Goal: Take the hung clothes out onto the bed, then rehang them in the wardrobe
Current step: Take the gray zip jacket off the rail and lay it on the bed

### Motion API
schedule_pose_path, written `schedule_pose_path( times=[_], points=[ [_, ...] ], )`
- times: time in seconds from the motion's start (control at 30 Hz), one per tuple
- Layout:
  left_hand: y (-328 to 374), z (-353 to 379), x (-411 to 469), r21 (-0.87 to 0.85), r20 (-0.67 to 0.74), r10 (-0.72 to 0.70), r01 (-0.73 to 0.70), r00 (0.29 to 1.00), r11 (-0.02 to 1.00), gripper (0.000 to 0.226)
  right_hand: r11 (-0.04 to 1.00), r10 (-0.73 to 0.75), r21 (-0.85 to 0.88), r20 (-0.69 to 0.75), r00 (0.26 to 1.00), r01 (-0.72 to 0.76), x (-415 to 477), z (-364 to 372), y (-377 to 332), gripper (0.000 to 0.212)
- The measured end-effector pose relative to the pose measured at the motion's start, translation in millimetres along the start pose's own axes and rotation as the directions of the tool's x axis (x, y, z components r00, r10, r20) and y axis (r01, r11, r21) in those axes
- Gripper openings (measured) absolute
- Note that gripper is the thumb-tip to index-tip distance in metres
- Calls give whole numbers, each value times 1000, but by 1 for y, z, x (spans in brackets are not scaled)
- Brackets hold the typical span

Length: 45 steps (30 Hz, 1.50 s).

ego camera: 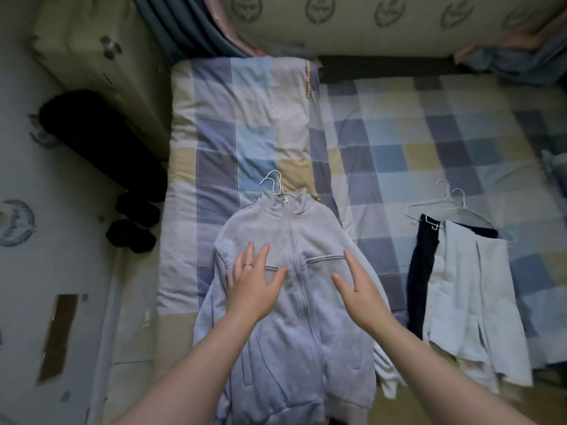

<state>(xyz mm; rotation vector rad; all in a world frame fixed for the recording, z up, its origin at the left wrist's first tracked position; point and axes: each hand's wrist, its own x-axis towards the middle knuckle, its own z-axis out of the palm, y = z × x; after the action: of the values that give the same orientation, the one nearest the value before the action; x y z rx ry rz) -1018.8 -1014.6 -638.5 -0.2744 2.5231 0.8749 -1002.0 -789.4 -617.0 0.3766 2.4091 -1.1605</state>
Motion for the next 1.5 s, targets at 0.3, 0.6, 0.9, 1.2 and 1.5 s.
schedule_pose_path(
  times=[0.3,0.6,0.9,1.2,1.5],
  points=[
    [75,-14,-56,148,56,286,-291,957,945,75,998,-41,-44,-186,982,34,-74,-55,-13,63],
    [185,46,-116,257,179,522,-552,834,794,79,996,51,-41,-414,909,-74,-175,-140,71,63],
    [325,191,-233,318,349,702,-783,620,534,80,971,156,-52,-605,781,-234,-321,-241,221,62],
    [462,351,-378,221,552,791,-961,263,165,77,889,379,155,-775,506,-430,-489,-309,360,65],
    [559,486,-539,-81,654,697,-943,-294,-322,78,735,556,426,-824,110,-527,-655,-320,446,61]
  ],
)
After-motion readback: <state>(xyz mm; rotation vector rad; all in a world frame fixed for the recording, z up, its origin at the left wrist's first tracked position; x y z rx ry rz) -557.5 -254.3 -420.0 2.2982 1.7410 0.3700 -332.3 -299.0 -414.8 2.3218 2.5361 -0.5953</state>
